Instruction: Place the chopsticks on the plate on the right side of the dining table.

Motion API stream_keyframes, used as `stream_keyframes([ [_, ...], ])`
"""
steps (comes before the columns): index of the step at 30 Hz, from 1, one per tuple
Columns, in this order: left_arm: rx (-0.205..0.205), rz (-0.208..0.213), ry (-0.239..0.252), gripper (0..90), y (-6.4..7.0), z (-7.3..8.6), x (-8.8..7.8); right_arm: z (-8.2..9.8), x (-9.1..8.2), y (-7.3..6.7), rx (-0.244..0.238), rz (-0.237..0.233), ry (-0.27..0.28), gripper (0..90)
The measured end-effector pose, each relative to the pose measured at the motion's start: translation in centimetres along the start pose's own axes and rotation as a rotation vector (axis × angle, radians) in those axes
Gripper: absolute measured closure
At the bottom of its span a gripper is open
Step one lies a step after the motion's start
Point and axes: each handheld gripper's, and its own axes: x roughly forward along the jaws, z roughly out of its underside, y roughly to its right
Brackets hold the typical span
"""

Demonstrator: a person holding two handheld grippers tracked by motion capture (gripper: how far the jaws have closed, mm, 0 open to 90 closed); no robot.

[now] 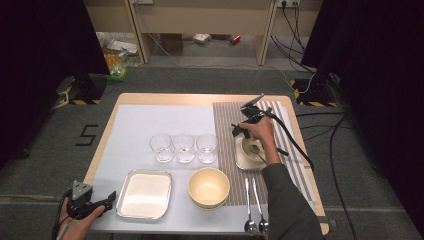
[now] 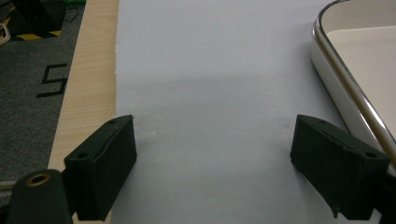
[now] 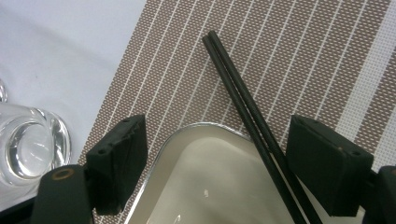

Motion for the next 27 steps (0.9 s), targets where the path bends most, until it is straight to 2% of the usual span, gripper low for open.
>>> stream_keyframes([
  [2, 0.0, 0.0, -0.001, 13.2, 0.0, 0.0, 0.0, 0.0, 0.0, 0.0, -0.019, 0.0, 0.003, 21.6],
  [5, 0.0, 0.0, 0.0, 13.2, 0.0, 0.0, 0.0, -0.1, 0.1, 0.0, -0.012, 0.002, 0.011, 21.1],
  [6, 0.0, 0.0, -0.001, 13.2, 0.0, 0.0, 0.0, -0.1, 0.1, -0.3, 0.008, 0.001, 0.002, 21.0],
  [7, -0.001, -0.002, 0.004, 13.2, 0.0, 0.0, 0.0, -0.2, 0.2, -0.2, -0.02, 0.007, 0.008, 20.8],
  [10, -0.001, -0.003, 0.004, 13.2, 0.0, 0.0, 0.0, -0.4, 0.2, -0.6, -0.008, 0.01, -0.004, 20.7],
  [11, 0.0, -0.001, 0.001, 13.2, 0.0, 0.0, 0.0, -0.4, 0.2, -0.6, -0.028, 0.014, -0.002, 20.8],
  [15, 0.0, -0.001, 0.0, 13.2, 0.0, 0.0, 0.0, -0.7, 0.1, -1.2, -0.046, 0.003, -0.001, 22.5],
  [16, -0.001, -0.003, 0.005, 13.2, 0.0, 0.0, 0.0, -0.7, 0.1, -1.3, -0.032, -0.01, -0.005, 22.5],
  [20, -0.001, -0.004, 0.007, 13.2, 0.0, 0.0, 0.1, -0.7, 0.3, -1.2, -0.047, 0.012, -0.002, 21.6],
  [27, 0.0, 0.002, -0.004, 13.2, 0.0, 0.0, 0.0, -0.7, 0.1, -1.2, -0.036, 0.0, 0.011, 21.7],
])
